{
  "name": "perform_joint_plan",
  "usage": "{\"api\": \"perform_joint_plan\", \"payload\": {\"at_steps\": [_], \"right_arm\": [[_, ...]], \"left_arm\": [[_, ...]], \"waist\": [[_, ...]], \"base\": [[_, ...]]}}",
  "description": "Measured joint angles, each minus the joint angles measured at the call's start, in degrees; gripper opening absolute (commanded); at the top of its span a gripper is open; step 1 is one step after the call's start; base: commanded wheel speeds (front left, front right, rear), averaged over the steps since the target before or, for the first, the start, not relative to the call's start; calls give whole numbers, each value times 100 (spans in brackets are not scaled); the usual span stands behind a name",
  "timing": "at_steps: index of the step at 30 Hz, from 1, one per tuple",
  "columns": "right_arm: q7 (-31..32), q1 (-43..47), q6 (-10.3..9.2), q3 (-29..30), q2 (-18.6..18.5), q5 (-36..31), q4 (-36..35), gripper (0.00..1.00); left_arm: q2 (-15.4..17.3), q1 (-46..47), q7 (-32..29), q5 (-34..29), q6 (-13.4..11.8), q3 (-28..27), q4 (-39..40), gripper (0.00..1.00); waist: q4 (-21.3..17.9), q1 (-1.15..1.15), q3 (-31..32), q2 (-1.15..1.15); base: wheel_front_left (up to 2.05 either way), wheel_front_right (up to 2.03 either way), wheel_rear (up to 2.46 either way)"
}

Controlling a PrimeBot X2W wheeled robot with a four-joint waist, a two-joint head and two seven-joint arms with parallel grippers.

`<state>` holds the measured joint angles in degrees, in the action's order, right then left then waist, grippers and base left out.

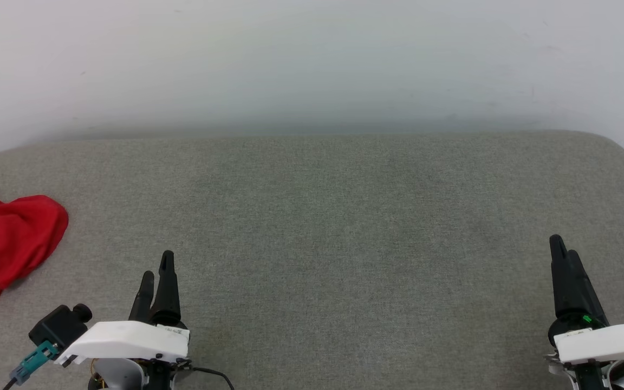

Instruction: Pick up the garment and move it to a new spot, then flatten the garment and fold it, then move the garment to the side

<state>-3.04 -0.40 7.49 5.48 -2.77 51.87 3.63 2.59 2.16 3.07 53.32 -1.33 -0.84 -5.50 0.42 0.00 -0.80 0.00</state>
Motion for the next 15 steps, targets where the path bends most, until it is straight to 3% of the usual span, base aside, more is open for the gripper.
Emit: {"api": "perform_joint_plan", "payload": {"at_steps": [15], "right_arm": [[-265,165,0,-55,-1,-1393,-183,100]], "left_arm": [[24,-83,276,-1449,-337,324,149,100]], "waist": [[2,0,1,0]], "base": [[0,0,0]]}}
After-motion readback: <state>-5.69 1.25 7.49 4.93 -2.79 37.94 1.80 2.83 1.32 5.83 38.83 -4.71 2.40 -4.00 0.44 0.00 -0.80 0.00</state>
